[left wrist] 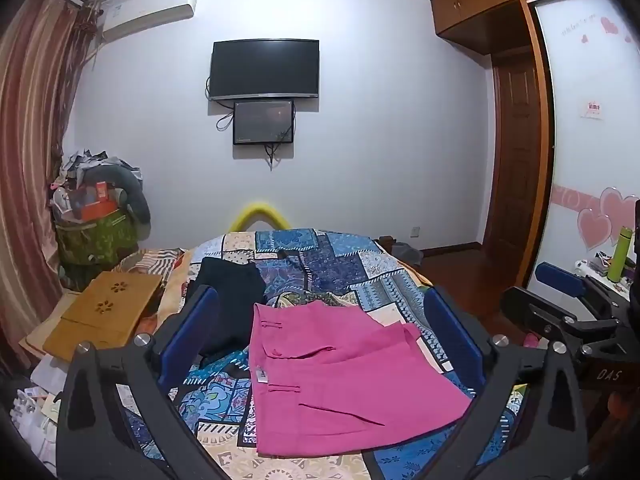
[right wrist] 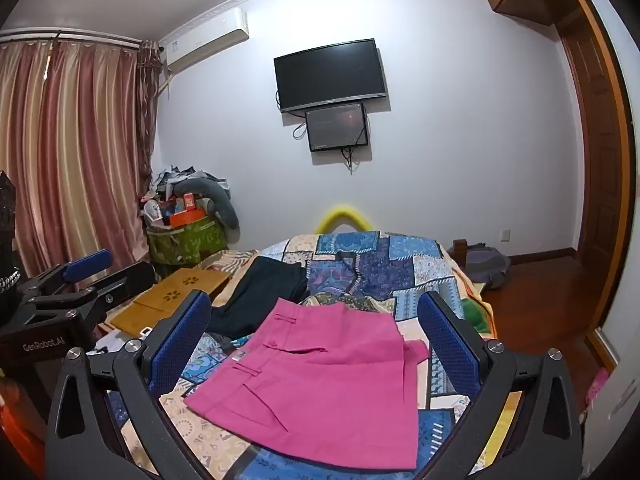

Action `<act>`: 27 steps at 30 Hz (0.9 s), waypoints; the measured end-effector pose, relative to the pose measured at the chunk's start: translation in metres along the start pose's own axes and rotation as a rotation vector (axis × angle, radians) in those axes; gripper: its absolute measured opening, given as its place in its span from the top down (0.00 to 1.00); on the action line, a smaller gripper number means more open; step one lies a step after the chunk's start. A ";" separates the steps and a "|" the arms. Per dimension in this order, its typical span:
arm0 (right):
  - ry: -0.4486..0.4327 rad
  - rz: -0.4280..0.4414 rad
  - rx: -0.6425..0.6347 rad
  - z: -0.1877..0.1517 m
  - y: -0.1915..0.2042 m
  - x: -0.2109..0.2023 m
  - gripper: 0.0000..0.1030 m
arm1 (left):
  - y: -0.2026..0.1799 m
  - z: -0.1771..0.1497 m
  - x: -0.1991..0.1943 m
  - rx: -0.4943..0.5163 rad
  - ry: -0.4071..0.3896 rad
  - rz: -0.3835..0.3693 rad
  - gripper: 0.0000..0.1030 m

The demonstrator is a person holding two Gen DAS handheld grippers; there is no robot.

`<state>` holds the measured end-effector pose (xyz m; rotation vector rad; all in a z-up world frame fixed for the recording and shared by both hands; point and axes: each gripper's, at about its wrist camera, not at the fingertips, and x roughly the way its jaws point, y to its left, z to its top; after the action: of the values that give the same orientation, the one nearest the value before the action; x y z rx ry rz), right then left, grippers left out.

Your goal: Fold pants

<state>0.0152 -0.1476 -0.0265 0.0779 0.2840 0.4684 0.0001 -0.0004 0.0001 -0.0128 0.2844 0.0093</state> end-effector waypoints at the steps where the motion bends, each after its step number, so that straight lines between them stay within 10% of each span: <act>1: 0.001 0.000 -0.002 0.000 0.000 0.000 0.00 | 0.000 0.000 0.000 -0.001 -0.001 0.000 0.00; 27: 0.005 -0.007 -0.008 -0.002 -0.003 0.003 0.00 | 0.000 -0.001 0.002 0.006 0.001 -0.001 0.00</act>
<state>0.0191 -0.1490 -0.0296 0.0683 0.2877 0.4633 0.0018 -0.0004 -0.0014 -0.0066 0.2856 0.0074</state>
